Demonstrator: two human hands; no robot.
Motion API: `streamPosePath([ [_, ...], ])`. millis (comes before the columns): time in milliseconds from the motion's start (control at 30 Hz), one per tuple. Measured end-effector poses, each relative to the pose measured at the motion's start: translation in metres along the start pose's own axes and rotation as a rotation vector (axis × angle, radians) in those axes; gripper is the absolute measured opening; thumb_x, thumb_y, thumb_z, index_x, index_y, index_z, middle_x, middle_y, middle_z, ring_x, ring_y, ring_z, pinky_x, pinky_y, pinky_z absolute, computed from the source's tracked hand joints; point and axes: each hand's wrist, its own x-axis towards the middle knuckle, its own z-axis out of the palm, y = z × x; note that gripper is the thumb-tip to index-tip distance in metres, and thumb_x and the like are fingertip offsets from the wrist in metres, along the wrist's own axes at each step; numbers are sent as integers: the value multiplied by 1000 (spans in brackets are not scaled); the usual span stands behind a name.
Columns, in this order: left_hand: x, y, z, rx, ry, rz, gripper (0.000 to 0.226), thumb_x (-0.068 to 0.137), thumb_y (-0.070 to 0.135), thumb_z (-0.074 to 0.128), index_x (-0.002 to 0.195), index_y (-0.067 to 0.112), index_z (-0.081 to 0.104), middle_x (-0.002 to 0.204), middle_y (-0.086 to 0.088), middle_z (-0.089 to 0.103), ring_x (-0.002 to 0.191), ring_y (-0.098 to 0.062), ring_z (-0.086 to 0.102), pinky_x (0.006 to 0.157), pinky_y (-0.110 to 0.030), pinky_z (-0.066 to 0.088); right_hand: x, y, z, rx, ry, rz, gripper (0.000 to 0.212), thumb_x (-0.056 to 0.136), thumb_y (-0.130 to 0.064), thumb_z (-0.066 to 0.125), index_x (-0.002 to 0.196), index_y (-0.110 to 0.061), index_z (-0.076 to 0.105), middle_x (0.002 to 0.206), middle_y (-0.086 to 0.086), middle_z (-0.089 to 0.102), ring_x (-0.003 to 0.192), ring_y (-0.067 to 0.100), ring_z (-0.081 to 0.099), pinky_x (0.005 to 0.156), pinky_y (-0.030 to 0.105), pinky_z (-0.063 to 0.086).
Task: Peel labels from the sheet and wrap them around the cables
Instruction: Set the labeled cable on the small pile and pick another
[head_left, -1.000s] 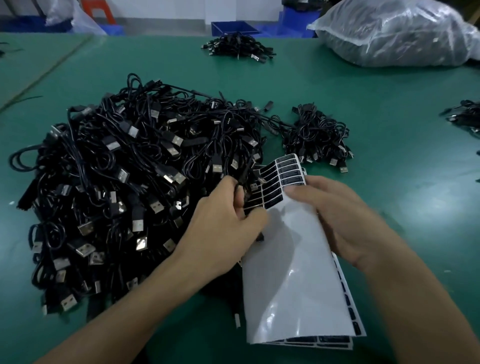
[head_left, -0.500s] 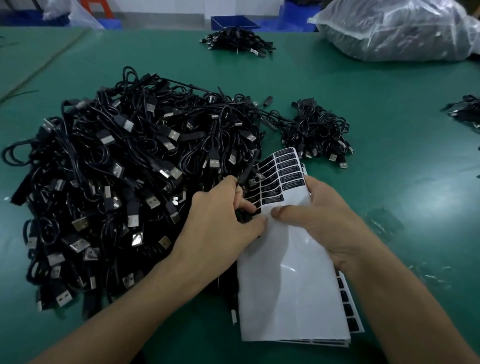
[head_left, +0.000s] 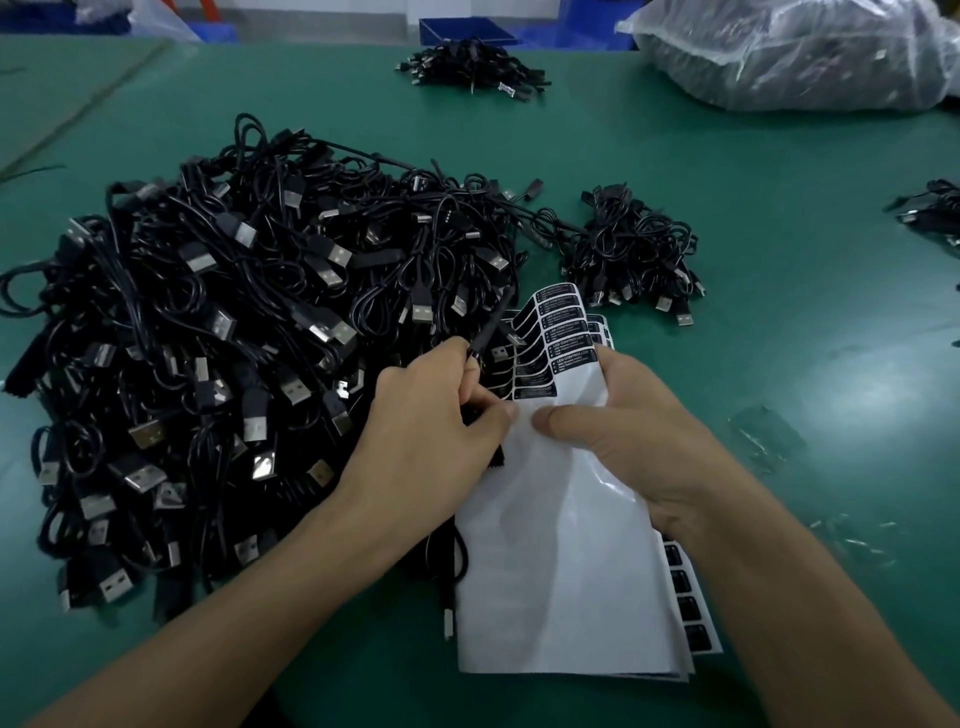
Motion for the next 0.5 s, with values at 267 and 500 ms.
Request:
streamPosePath([
  [267,0,2,-2,50,68,23,42,87,4,64,68,15,29,74,-13,68,51,-10,44,52,-15,42,-2,2,1,-387,219,-152,38,76,-21,80,105,-25,56,90,-6,70,80,9,67,67,31,58],
  [500,1,6,-8,-65,215,30,45,86,6,67,67,18,28,70,-14,64,50,-14,49,48,-15,41,-5,7,2,-997,398,-242,93,66,-59,82,142,-35,36,115,-5,32,108,19,31,89,31,28],
])
